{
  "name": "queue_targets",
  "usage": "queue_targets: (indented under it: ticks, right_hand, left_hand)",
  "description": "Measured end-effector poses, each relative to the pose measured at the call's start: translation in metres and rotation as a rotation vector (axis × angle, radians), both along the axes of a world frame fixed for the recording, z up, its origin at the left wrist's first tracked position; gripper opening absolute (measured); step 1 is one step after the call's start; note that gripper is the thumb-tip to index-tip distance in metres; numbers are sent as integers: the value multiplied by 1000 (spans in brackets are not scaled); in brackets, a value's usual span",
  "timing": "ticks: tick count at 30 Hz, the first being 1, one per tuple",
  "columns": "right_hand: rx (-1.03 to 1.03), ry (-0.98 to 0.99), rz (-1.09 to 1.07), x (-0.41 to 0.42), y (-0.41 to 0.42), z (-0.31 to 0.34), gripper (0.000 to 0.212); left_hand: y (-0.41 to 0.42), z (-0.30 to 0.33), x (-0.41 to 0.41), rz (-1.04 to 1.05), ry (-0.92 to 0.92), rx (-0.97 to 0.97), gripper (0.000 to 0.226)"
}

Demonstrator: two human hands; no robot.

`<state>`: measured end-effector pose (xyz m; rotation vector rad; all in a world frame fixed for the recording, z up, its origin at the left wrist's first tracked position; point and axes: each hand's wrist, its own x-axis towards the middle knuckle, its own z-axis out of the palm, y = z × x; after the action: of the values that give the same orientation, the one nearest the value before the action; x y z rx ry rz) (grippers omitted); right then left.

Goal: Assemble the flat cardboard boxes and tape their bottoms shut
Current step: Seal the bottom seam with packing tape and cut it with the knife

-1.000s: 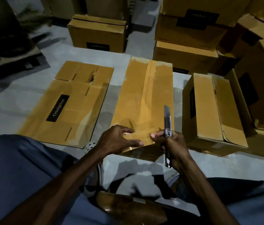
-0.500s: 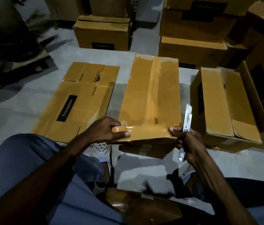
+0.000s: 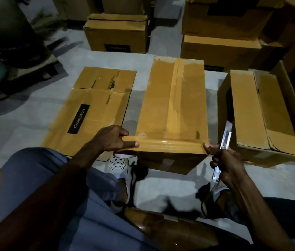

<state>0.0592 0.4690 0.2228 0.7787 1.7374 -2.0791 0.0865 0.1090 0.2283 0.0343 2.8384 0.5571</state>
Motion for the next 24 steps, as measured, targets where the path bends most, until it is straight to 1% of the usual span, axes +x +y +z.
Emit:
queue_targets:
  ticks: [2, 3, 4, 6, 7, 8, 9, 10, 11, 12, 13, 15, 16, 18, 21, 23, 24]
  right_hand:
    - [6, -5, 9, 1, 0, -1, 18]
    - [4, -6, 10, 1, 1, -2, 18]
    - [-3, -6, 7, 0, 2, -3, 18]
    - [-9, -9, -7, -1, 6, -6, 18]
    - [2, -12, -4, -2, 7, -8, 19]
    - [23, -14, 3, -3, 9, -10, 21]
    - [42, -19, 5, -3, 10, -11, 24]
    - [51, -25, 0, -3, 10, -14, 25]
    - [53, -29, -7, -4, 11, -16, 26]
    - [56, -34, -12, -3, 11, -19, 27]
    - [61, -39, -16, -3, 11, -21, 29]
    - [67, -48, -35, -1, 12, -26, 30]
    - [71, -52, -40, -1, 12, -28, 25]
    - [92, -65, -45, 0, 14, -31, 18]
    - [106, -58, -71, 2, 19, -40, 23]
    - [115, -51, -76, 1, 20, -43, 22]
    - [120, -49, -78, 1, 21, -45, 20]
  left_hand:
    - [0, -3, -3, 31, 13, -174, 76]
    - [-1, -3, -3, 49, 18, -218, 79]
    - [-3, -2, -5, 55, 9, -217, 86]
    - [-12, -1, -7, 53, -38, -88, 94]
    - [-15, -1, -7, 45, -59, -25, 92]
    - [-17, -1, -8, 22, -62, -16, 87]
    - [-19, -4, -10, -1, -44, -77, 83]
    - [-20, -7, -11, -11, -25, -178, 79]
    - [-20, -10, -13, 1, -9, -284, 84]
    - [-18, -12, -13, 21, -2, -363, 93]
    - [-16, -13, -14, 35, 5, -407, 102]
    - [-12, -14, -13, 23, 23, -445, 109]
    - [-9, -15, -13, 8, 38, -460, 109]
    - [-3, -16, -12, -24, 66, -510, 99]
    - [6, -21, -11, -34, 87, -544, 86]
    - [8, -25, -10, -10, 112, -525, 85]
    - [9, -27, -10, 0, 134, -517, 89]
